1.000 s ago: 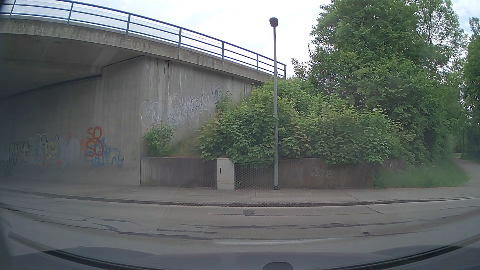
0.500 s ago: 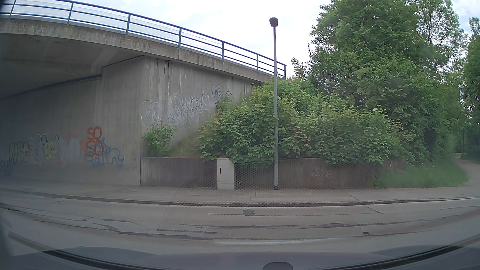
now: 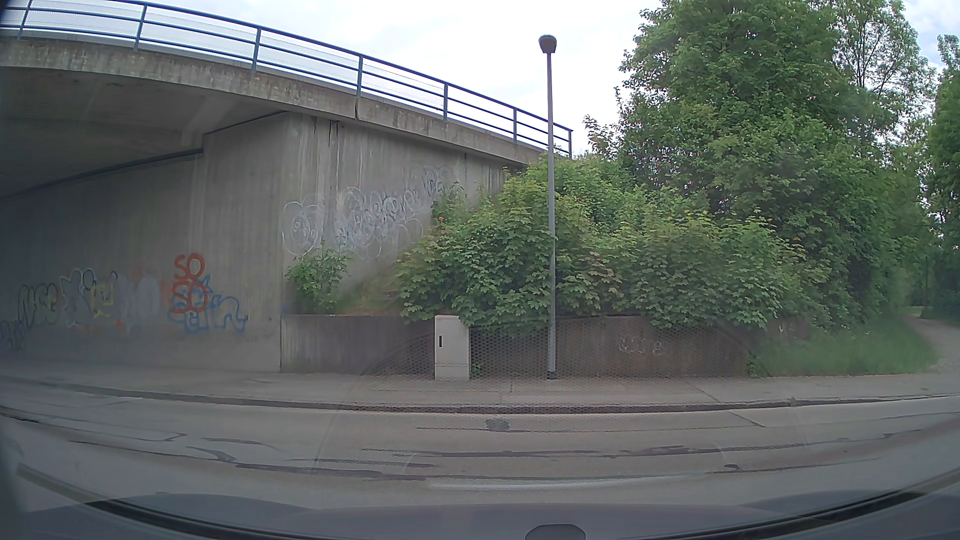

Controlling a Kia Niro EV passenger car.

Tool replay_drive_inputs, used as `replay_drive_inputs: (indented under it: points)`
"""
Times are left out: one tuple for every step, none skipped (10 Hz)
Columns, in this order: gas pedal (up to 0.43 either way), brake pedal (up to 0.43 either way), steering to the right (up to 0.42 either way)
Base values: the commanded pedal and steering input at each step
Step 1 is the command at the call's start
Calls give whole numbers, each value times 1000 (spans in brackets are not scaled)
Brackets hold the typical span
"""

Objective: Follow the waypoints while adhering to traffic rules and regulations

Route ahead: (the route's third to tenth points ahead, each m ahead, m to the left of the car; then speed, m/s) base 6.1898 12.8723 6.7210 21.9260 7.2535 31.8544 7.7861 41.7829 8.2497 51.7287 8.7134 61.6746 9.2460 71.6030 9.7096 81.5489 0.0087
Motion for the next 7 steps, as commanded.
replay_drive_inputs:
  points:
    - [0, 256, -114]
    - [0, 256, -114]
    - [0, 250, -114]
    - [0, 256, -114]
    - [0, 256, -114]
    - [0, 256, -114]
    - [0, 250, -114]
